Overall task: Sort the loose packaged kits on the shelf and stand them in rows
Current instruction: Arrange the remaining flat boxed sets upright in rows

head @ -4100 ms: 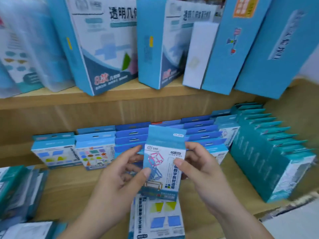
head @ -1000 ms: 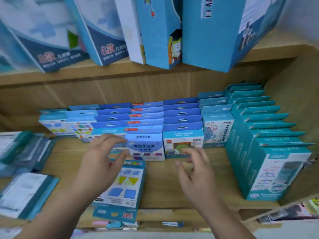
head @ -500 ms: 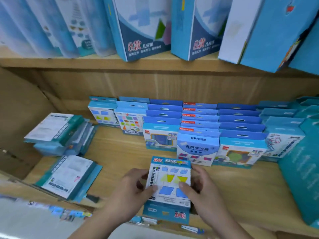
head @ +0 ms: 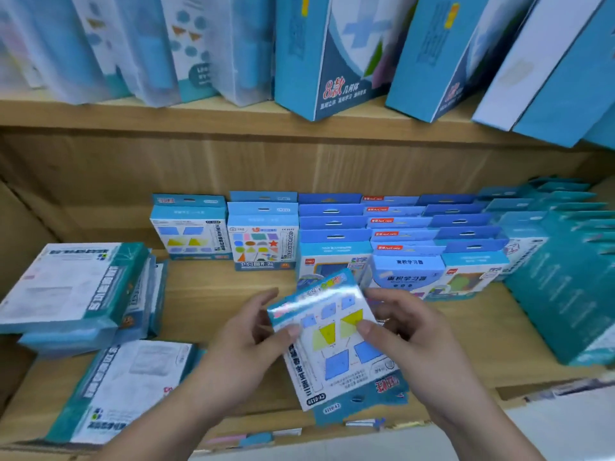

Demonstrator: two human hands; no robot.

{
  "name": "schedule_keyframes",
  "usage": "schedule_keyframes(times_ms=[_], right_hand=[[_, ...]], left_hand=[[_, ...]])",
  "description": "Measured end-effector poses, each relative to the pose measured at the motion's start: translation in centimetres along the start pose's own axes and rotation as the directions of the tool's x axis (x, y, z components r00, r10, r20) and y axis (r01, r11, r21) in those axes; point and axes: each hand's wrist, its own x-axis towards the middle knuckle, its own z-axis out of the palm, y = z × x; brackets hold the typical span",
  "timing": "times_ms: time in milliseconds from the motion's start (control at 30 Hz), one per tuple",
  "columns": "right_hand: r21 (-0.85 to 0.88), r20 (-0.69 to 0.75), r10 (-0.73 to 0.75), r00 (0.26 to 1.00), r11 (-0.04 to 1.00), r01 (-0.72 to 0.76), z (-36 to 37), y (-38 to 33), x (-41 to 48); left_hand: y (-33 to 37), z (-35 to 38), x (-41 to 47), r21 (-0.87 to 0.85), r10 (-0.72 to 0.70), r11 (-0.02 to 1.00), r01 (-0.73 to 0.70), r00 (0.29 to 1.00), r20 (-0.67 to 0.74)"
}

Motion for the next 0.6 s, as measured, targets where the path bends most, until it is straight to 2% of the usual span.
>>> schedule_keyframes(times_ms=[67, 233, 367, 467, 600], right_hand=[[0.004, 0.009, 0.006, 1.0, 1.0, -0.006, 2.0, -0.6, -0.2], [-0.005, 0.027, 0.037, 0.999, 0.999, -0.037, 6.4, -1.5, -0.1], [-0.006, 0.057, 0.071, 0.996, 0.997, -0.071, 8.9, -2.4, 0.5], [0.074, 0.113, 0.092, 0.989, 0.992, -0.101, 10.7, -3.1, 1.0], [0.125, 0.137, 0.057, 0.989, 0.989, -0.074, 13.1, -4.1, 1.6]], left_hand=[[0.2, -2.1, 0.0, -0.028, -0.006, 1.0, 0.005, 0.999, -0.031], [0.4, -6.7, -1.0, -0.134, -0.003, 0.991, 0.002, 1.0, -0.009], [0.2, -9.3, -1.8, -0.295, -0.026, 0.955, -0.017, 0.99, -0.142], [0.2, -10.3, -2.2, -0.394, -0.047, 0.917, -0.054, 0.969, -0.243], [0.6, -10.8, -2.8, -0.443, -0.059, 0.894, -0.068, 0.962, -0.267]])
